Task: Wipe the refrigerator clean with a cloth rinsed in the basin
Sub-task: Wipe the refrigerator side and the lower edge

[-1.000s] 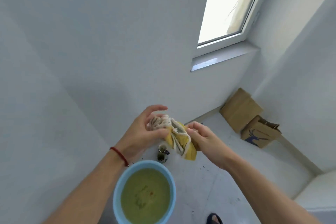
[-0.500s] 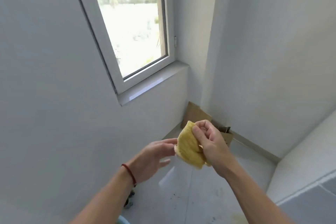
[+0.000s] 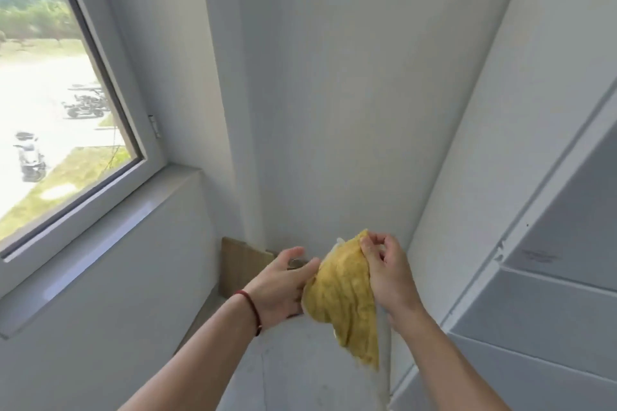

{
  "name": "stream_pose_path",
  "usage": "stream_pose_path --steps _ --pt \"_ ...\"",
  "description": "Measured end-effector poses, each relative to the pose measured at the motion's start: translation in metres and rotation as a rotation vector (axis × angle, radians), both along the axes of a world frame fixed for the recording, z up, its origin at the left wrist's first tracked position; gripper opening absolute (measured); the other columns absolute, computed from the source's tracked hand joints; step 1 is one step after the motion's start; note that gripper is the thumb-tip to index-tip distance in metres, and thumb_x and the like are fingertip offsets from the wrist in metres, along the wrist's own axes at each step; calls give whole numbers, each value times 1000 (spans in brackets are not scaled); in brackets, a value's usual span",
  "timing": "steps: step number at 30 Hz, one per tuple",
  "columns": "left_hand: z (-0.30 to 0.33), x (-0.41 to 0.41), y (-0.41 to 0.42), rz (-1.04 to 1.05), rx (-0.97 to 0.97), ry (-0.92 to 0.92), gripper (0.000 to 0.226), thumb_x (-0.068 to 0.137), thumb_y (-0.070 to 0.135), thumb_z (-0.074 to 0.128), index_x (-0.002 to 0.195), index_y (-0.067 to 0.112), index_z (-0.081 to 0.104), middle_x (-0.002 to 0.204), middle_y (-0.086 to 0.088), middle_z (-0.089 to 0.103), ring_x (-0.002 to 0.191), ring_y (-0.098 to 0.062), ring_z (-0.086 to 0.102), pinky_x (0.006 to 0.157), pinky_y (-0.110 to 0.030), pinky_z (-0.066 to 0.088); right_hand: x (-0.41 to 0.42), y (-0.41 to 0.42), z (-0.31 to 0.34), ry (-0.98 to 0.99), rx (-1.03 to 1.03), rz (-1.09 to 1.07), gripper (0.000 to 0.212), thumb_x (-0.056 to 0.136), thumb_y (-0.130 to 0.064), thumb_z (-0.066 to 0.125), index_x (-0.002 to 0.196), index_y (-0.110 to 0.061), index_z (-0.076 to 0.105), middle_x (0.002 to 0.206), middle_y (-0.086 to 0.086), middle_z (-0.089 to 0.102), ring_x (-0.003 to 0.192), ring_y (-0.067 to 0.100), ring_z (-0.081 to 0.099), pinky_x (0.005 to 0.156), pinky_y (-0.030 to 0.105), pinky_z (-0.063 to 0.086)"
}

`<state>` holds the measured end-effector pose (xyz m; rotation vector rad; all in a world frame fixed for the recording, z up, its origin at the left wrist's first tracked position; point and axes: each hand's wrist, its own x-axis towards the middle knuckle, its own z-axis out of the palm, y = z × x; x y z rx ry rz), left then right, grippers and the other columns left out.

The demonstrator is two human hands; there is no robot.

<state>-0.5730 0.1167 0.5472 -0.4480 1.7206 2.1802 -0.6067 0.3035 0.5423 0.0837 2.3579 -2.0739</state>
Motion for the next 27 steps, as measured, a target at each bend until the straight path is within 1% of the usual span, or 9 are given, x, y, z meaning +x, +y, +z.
stream_pose_path --steps 3,6,9,12,16,19,21,24,27 --pt "-10 -41 -2 -82 93 35 51 97 13 68 142 26 48 106 -26 72 90 -32 65 84 -51 53 -17 17 7 -151 -253 -66 23 104 -29 62 119 -13 58 95 9 71 84 22 68 78 41 58" --pt "-3 -85 1 -145 -55 212 36 100 15 64 130 32 57 95 -21 70 79 -30 62 74 -46 51 -21 23 20 -98 -364 -111 36 101 -24 65 132 -29 47 99 6 72 89 22 68 79 39 55" --pt "-1 -120 2 -183 -215 340 29 101 17 59 120 38 59 80 -11 63 70 -25 56 65 -42 47 -25 15 20 -140 -190 6 57 97 -13 72 136 -42 43 109 16 75 96 31 73 83 41 61" --pt "8 -157 1 -229 -212 404 20 101 17 58 111 34 64 81 -9 61 71 -24 55 64 -43 49 -43 3 14 -22 9 -217 39 98 -3 67 124 -30 59 103 14 74 87 26 72 80 37 62" --pt "21 -172 3 -593 -144 353 36 91 2 70 120 24 71 108 -14 72 95 -25 72 87 -45 60 -55 3 17 -140 213 -213 34 94 -20 71 123 -34 63 113 -8 72 102 11 71 94 36 59" --pt "28 -194 8 -783 -549 671 69 75 -7 64 132 32 66 118 -1 62 105 -7 62 92 -13 49 -57 16 27 -203 325 -149 56 82 -26 83 134 -32 63 121 -9 69 107 7 69 92 29 58" --pt "31 -200 25 -799 -830 906 55 79 -2 63 127 24 70 107 -2 51 91 -1 50 80 -2 38 -58 27 35 -173 611 -151 40 85 -24 73 125 -28 71 118 -4 67 103 16 67 83 30 57" --pt "35 -201 47 -855 -981 958 26 88 14 59 108 18 76 104 -3 49 92 -12 48 86 -17 43 -57 36 41 -155 865 -153 22 100 -24 55 107 -15 73 119 3 53 106 25 58 80 35 50" --pt "48 -212 62 -829 -917 728 12 92 28 64 93 23 75 99 3 65 94 -16 60 84 -29 49 -52 60 50 -107 786 -226 28 106 -34 50 94 -13 62 102 -5 56 92 15 55 73 30 46"
